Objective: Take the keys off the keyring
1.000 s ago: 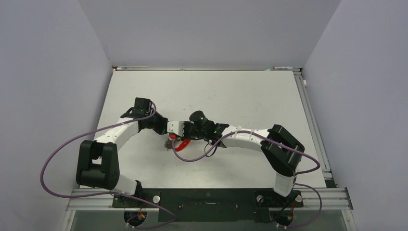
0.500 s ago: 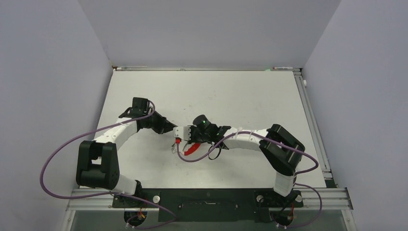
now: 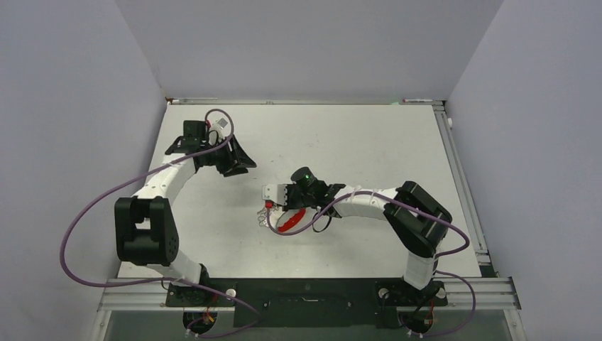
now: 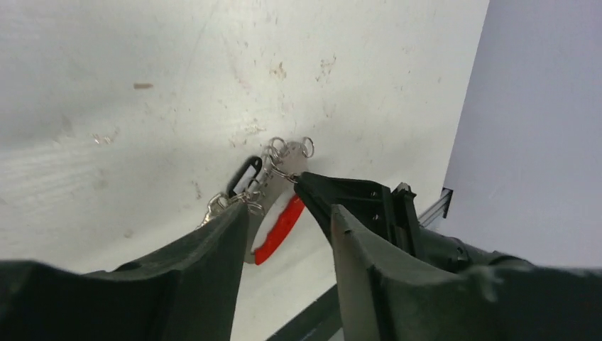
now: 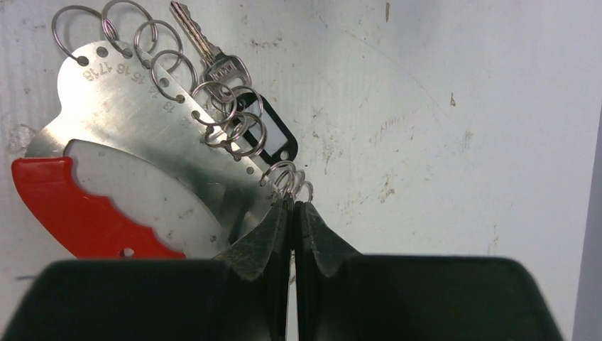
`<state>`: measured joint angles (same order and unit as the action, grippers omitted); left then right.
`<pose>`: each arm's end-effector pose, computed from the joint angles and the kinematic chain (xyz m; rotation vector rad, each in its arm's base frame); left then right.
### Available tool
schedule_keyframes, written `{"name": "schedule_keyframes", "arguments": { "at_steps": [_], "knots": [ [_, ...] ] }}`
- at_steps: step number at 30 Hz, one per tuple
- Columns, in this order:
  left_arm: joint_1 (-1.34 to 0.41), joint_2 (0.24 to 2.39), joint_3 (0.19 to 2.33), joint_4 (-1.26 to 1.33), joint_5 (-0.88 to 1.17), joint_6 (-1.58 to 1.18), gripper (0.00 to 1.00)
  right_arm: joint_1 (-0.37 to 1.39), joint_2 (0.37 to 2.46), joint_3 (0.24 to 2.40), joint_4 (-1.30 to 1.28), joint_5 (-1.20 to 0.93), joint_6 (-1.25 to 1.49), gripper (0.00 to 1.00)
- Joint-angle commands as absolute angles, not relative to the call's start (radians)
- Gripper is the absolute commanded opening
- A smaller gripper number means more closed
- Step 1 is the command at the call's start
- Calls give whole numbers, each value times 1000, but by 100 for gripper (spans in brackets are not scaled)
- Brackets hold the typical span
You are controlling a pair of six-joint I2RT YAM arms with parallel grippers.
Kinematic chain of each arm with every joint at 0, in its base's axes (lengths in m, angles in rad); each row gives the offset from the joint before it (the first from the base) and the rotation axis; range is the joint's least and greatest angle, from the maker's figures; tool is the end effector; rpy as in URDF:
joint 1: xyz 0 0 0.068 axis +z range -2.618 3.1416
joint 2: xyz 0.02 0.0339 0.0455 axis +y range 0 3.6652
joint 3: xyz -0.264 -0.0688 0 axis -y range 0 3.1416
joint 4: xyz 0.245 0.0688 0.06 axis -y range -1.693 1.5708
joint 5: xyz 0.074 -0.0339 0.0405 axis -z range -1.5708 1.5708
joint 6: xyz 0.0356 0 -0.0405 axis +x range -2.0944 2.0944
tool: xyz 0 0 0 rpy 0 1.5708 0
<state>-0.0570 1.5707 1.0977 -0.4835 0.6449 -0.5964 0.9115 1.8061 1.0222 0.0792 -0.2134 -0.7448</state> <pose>0.3227 -0.0398 0.2356 -0.4210 2.5419 -1.0716 0.2270 0.3052 0.1693 -1.7521 1.4554 0.3304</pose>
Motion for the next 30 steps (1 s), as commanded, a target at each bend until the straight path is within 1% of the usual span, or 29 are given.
{"name": "schedule_keyframes", "arguments": {
  "at_steps": [1, 2, 3, 6, 7, 8, 9, 10, 11, 12, 15, 16, 18, 19, 20, 21, 26, 28, 30],
  "knots": [
    [56, 1540, 1138, -418, 743, -193, 58, 824, 1726, 1037, 88, -376, -702, 5],
    [85, 1531, 1140, -401, 769, -140, 66, 805, 1723, 1046, 71, -413, -699, 5],
    [101, 1526, 1158, -414, 789, -69, 70, 789, 1721, 1053, 57, -436, -703, 5],
    [135, 1509, 1247, -508, 752, 194, 73, 771, 1723, 1078, 4, -482, -745, 5],
    [160, 1496, 1256, -506, 776, 260, 73, 765, 1723, 1084, -27, -499, -748, 5],
    [187, 1475, 1243, -484, 824, 309, 76, 762, 1723, 1088, -35, -518, -747, 5],
    [220, 1451, 1214, -431, 875, 327, 84, 758, 1723, 1090, -35, -535, -742, 5],
    [249, 1425, 1175, -358, 935, 338, 97, 756, 1720, 1089, -29, -552, -740, 5],
    [270, 1390, 1144, -297, 1021, 370, 97, 754, 1718, 1088, -26, -564, -740, 5],
    [277, 1365, 1120, -304, 1060, 443, 96, 752, 1716, 1090, -25, -576, -739, 5],
    [268, 1319, 1084, -406, 1103, 724, 96, 745, 1709, 1112, -41, -624, -736, 5],
    [263, 1316, 1078, -426, 1108, 779, 96, 744, 1706, 1121, -56, -643, -732, 5],
    [262, 1323, 1077, -447, 1145, 795, 98, 741, 1698, 1150, -101, -677, -729, 5],
    [261, 1328, 1086, -509, 1179, 861, 99, 740, 1696, 1166, -126, -692, -729, 5],
    [256, 1331, 1095, -596, 1212, 983, 96, 739, 1691, 1180, -147, -708, -729, 5],
    [247, 1334, 1103, -706, 1232, 1174, 92, 738, 1691, 1193, -167, -721, -729, 5],
    [164, 1366, 1108, -1220, 1235, 1834, 88, 738, 1694, 1253, -224, -780, -702, 5],
    [132, 1378, 1096, -1340, 1232, 2023, 84, 738, 1694, 1270, -238, -797, -691, 5],
    [91, 1387, 1090, -1420, 1235, 2135, 79, 739, 1696, 1286, -253, -809, -687, 5]
  ]
}}
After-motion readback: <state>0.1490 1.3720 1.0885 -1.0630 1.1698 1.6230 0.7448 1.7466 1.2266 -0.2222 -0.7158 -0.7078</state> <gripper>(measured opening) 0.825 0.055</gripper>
